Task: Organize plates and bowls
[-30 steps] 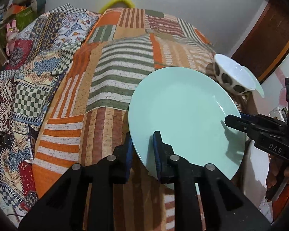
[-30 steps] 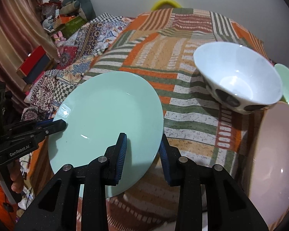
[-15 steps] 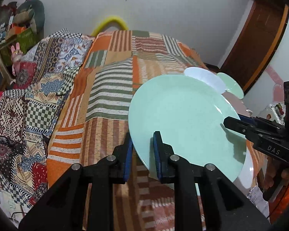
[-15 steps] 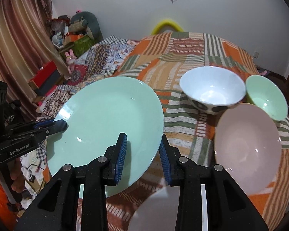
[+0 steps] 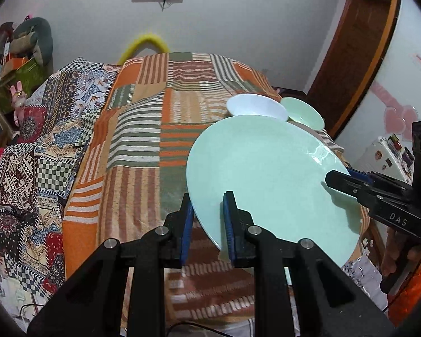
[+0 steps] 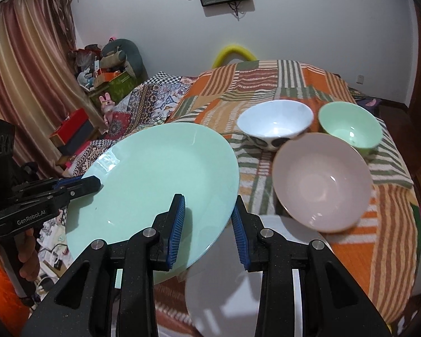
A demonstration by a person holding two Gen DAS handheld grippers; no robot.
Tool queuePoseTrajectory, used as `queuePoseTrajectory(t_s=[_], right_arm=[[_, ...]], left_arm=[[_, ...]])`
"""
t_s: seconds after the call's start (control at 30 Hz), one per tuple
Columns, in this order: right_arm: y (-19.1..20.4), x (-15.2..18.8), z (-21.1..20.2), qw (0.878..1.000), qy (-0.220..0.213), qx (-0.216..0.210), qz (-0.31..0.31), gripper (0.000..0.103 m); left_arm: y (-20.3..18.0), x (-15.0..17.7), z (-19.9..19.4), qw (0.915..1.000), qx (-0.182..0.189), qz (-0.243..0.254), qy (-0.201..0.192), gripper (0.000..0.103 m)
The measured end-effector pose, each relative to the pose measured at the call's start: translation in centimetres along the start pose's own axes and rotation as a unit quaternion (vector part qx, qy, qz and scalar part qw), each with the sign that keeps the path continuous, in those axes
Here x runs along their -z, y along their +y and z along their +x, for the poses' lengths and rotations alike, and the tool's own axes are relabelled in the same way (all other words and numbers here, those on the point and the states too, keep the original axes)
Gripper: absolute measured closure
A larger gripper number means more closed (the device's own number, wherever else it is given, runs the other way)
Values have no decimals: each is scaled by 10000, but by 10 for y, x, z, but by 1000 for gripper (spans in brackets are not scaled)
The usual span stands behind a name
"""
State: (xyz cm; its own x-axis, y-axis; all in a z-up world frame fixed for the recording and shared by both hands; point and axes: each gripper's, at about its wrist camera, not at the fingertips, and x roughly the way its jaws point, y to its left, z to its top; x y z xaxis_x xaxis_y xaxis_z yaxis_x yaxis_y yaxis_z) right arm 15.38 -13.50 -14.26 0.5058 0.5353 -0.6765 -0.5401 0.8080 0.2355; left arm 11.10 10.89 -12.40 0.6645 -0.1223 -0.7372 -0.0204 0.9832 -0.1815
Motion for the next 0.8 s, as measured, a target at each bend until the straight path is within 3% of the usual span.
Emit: queuePoseTrajectory(t_s=[0.33, 0.8], right_arm=[[-20, 25, -20, 9997, 3, 129, 186, 72], [-48, 68, -22, 9981, 337, 218, 468, 72]], left_arm=[[-32, 19, 8, 9995, 179, 127, 236, 83], [-59, 47, 42, 9959, 271, 279, 815, 83]])
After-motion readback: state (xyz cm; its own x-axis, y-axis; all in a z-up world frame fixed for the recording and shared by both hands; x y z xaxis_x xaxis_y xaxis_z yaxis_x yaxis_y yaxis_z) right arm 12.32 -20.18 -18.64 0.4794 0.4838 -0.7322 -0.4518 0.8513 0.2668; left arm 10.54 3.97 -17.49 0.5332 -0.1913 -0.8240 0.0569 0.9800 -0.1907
